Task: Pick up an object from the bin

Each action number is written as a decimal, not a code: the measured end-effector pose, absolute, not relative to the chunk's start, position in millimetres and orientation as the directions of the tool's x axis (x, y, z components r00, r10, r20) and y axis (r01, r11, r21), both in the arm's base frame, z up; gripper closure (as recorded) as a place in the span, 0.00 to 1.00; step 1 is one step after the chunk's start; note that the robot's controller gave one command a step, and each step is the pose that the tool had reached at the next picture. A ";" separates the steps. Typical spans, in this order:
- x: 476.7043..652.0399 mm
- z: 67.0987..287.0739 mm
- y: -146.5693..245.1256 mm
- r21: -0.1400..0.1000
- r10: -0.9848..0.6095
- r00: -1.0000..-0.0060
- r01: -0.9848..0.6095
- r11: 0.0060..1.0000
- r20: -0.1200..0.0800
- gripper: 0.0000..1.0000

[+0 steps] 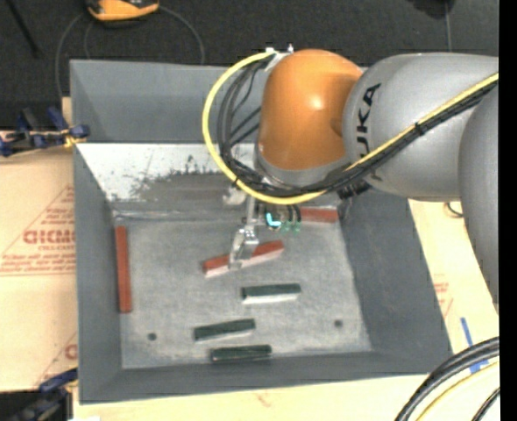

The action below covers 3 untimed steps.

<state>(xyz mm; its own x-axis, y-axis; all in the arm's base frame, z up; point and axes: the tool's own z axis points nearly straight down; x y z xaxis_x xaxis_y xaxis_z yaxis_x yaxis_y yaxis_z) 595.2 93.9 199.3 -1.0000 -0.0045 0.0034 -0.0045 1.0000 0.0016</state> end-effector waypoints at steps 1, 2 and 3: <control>596.8 203.3 93.6 0.002 -0.003 -1.000 -0.003 1.000 -0.004 0.00; 607.3 169.5 82.5 0.000 -0.071 -0.997 -0.071 0.997 -0.011 0.00; 597.8 81.2 70.5 0.003 -0.096 -0.995 -0.096 0.995 -0.007 1.00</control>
Offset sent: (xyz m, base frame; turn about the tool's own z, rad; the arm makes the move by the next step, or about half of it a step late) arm 0.0182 -0.0230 -0.0707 -0.1332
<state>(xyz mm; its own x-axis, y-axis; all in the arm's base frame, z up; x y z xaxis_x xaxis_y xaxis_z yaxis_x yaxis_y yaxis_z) 597.8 70.5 81.2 -0.9954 -0.0956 -0.0069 -0.0957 0.9954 0.0029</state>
